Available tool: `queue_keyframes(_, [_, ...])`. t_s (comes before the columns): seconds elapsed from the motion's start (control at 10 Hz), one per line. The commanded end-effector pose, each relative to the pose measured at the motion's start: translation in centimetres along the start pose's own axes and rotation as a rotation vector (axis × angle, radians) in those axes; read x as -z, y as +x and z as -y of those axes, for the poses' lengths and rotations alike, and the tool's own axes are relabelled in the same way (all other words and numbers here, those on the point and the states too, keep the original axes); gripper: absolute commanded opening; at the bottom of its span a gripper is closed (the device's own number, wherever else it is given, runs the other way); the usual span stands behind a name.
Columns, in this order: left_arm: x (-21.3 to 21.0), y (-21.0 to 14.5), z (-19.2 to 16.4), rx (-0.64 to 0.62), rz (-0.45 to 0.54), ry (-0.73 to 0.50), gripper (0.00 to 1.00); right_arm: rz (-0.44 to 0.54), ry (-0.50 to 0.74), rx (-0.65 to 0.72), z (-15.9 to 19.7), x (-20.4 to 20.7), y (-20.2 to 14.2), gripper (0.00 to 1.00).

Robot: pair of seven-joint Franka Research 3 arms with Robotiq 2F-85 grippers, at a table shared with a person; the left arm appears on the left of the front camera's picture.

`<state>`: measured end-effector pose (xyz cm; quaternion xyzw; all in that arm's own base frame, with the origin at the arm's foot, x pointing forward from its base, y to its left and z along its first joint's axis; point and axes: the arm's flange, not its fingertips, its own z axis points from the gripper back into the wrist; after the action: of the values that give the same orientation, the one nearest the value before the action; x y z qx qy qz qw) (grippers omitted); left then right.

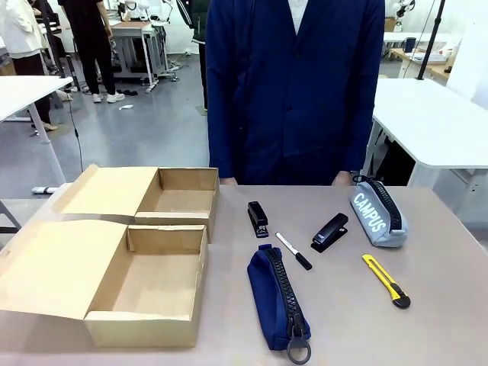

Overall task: Place items inside the box.
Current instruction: Pick up a Pencil pouch or Stapler and place it inside the Mailer Box closest to the robot.

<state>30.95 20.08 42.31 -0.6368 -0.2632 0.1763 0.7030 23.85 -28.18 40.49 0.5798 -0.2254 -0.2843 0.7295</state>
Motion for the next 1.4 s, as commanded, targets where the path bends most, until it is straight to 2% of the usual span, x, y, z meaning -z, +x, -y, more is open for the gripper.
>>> queue_keyframes(0.0, [0.0, 0.0, 0.2, 0.035, -0.016, 0.003, 1.00, 0.009, 0.015, -0.035, -0.4, -0.3, 0.2, 1.00])
queue_keyframes(0.2, [0.0, 0.0, 0.2, 0.035, -0.016, 0.003, 1.00, -0.001, -0.004, -0.003, -0.2, -0.2, -0.1, 1.00])
queue_keyframes(0.3, [0.0, 0.0, 0.2, 0.035, -0.016, 0.003, 1.00, 0.053, -0.250, -0.231, -5.9, 5.0, -3.4, 1.00])
queue_keyframes(0.4, [0.0, 0.0, 0.2, 0.035, -0.016, 0.003, 1.00, 0.053, -0.250, -0.231, -5.9, 5.0, -3.4, 1.00])
queue_keyframes(0.5, [0.0, 0.0, 0.2, 0.035, -0.016, 0.003, 1.00, 0.060, -0.395, -0.350, -8.8, 8.6, -5.0, 1.00])
queue_keyframes(0.6, [0.0, 0.0, 0.2, 0.035, -0.016, 0.003, 1.00, 0.040, -0.509, -0.415, -10.0, 11.0, -5.7, 1.00])
queue_keyframes(0.7, [0.0, 0.0, 0.2, 0.035, -0.016, 0.003, 1.00, -0.038, -0.414, -0.409, -9.9, 9.5, -4.9, 1.00])
queue_keyframes(0.8, [0.0, 0.0, 0.2, 0.035, -0.016, 0.003, 1.00, -0.056, -0.291, -0.317, -8.6, 6.4, -3.2, 1.00])
queue_keyframes(0.9, [0.0, 0.0, 0.2, 0.035, -0.016, 0.003, 1.00, -0.056, -0.246, -0.295, -6.4, 3.1, -3.3, 1.00])
queue_keyframes(1.0, [0.0, 0.0, 0.2, 0.035, -0.016, 0.003, 1.00, -0.129, -0.176, -0.260, -4.3, -0.1, -3.5, 1.00])
queue_keyframes(1.1, [0.0, 0.0, 0.2, 0.035, -0.016, 0.003, 1.00, -0.139, -0.130, -0.198, -2.2, -2.7, -3.8, 1.00])
queue_keyframes(1.3, [0.0, 0.0, 0.2, 0.035, -0.016, 0.003, 1.00, -0.107, -0.088, -0.140, 0.1, -4.0, -4.3, 1.00])
